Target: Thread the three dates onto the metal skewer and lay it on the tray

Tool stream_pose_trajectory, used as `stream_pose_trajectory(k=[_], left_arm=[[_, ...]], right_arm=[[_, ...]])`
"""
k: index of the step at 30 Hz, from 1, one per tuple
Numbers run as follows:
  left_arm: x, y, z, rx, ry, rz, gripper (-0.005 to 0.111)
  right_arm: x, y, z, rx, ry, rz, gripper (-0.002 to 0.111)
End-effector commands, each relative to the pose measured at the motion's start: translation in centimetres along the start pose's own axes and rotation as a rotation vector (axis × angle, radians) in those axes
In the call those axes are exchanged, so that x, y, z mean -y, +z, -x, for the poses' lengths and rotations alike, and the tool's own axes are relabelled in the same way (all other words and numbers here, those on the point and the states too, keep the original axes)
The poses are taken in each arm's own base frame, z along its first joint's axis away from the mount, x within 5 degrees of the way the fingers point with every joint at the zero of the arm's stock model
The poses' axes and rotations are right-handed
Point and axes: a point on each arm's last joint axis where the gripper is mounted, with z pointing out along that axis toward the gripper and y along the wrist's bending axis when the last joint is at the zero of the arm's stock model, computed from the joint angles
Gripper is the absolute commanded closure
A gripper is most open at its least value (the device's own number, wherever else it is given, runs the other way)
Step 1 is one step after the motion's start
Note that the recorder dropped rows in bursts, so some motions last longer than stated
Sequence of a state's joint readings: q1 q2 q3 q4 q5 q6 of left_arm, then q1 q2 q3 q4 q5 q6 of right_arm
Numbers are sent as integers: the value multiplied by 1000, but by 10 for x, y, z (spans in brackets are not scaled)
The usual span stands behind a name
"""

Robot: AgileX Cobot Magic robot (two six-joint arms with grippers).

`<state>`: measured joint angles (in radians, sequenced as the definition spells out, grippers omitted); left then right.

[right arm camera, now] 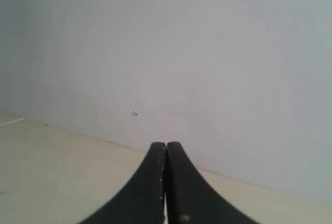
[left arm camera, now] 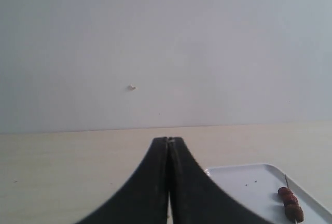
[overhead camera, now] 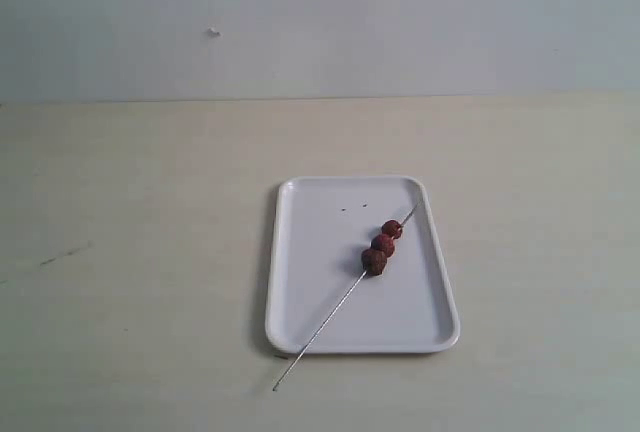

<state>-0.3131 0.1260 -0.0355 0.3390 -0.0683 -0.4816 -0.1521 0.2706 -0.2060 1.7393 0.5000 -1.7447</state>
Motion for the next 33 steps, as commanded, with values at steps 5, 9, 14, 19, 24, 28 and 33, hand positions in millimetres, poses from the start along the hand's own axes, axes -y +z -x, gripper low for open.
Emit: stream_pose_trajectory(k=[5, 9, 14, 19, 24, 28, 33], left_arm=[[-1, -1, -1, -1, 2, 6, 107], [-1, -1, -1, -1, 2, 6, 107], [-1, -1, -1, -3, 2, 6, 107], [-1, -1, -1, -5, 2, 7, 107], [-1, -1, -1, -4, 2, 8, 107], [-1, -1, -1, -4, 2, 8, 107], [-1, -1, -1, -4, 2, 8, 107]], right_arm=[[1, -1, -1, 1, 34, -16, 108], [6, -2, -4, -95, 122, -83, 108], [25, -18, -10, -146, 233, -363, 108], [27, -42, -7, -56, 242, -509, 108], [26, -48, -13, -132, 167, -528, 108], [27, -46, -24, -154, 169, -529, 108], [30, -41, -59, -191, 178, -525, 108]])
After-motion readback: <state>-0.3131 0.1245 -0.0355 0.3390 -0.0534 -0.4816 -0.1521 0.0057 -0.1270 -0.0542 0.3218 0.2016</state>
